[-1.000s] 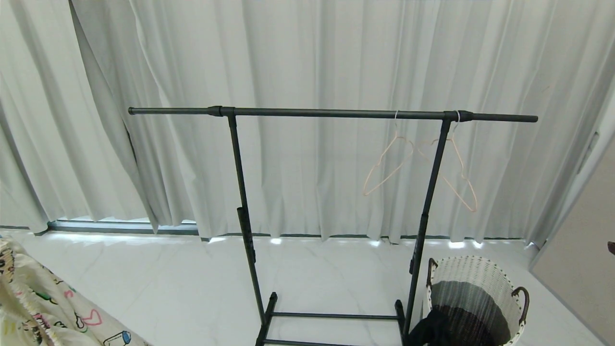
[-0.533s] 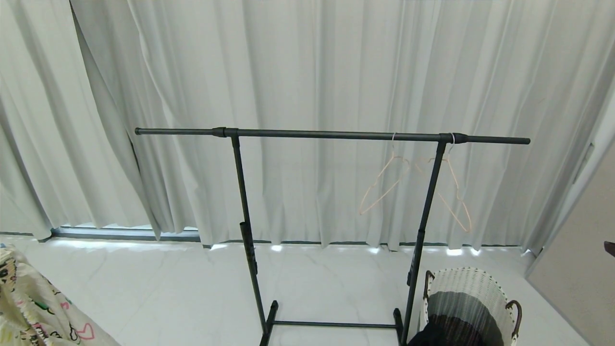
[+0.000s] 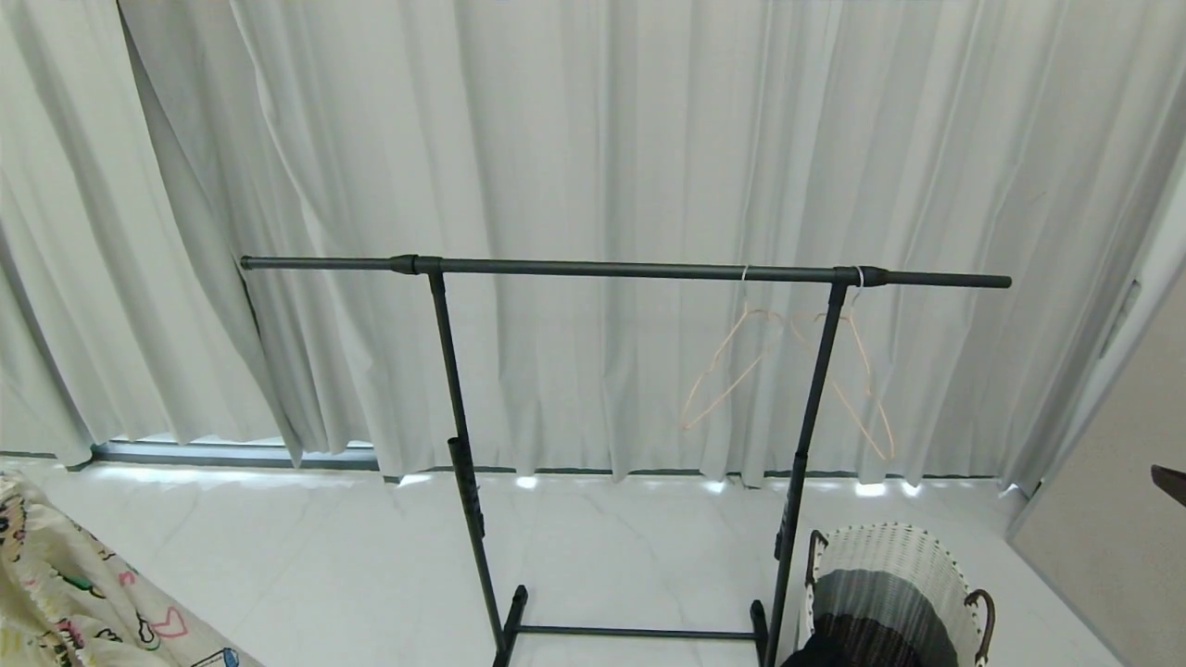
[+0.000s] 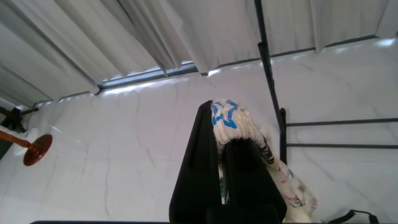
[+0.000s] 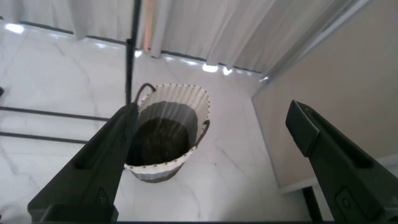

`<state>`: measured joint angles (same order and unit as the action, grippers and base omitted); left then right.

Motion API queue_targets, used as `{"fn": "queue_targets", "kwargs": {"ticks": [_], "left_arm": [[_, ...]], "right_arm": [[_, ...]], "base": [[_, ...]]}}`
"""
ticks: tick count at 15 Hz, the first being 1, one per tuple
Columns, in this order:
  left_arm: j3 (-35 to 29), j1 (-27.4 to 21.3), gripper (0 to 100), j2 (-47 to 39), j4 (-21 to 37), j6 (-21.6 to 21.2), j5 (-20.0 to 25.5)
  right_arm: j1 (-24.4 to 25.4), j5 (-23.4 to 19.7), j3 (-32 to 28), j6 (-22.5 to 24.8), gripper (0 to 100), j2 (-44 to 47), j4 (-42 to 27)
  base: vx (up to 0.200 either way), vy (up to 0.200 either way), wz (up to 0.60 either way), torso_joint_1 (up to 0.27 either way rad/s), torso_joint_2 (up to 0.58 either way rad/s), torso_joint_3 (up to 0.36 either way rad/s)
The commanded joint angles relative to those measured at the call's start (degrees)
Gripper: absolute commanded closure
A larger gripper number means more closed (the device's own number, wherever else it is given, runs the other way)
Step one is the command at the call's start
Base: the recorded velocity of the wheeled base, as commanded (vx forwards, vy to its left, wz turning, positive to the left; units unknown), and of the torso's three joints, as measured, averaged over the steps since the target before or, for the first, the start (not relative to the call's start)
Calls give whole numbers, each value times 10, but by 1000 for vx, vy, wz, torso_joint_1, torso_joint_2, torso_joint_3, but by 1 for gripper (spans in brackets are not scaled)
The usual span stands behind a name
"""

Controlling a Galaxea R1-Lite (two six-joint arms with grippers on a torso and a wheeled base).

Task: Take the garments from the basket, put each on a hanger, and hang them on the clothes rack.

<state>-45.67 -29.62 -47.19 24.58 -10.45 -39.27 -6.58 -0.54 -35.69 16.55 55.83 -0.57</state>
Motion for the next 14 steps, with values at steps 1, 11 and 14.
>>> {"fn": "queue_targets", "kwargs": {"ticks": [1, 11, 14], "left_arm": [[0, 0, 100, 1, 0, 0, 0], [-5, 9, 100, 6, 0, 0, 1], [-5, 9, 100, 6, -1, 0, 1]], "right_arm": [[0, -1, 0, 1, 0, 1, 0], [15, -61, -4, -2, 0, 16, 32], [25, -77, -8, -5, 0, 33, 44]], "base": [[0, -200, 0, 12, 2, -7], [180, -20, 0, -1, -2, 3], [200, 0, 0, 4, 2, 5]]}}
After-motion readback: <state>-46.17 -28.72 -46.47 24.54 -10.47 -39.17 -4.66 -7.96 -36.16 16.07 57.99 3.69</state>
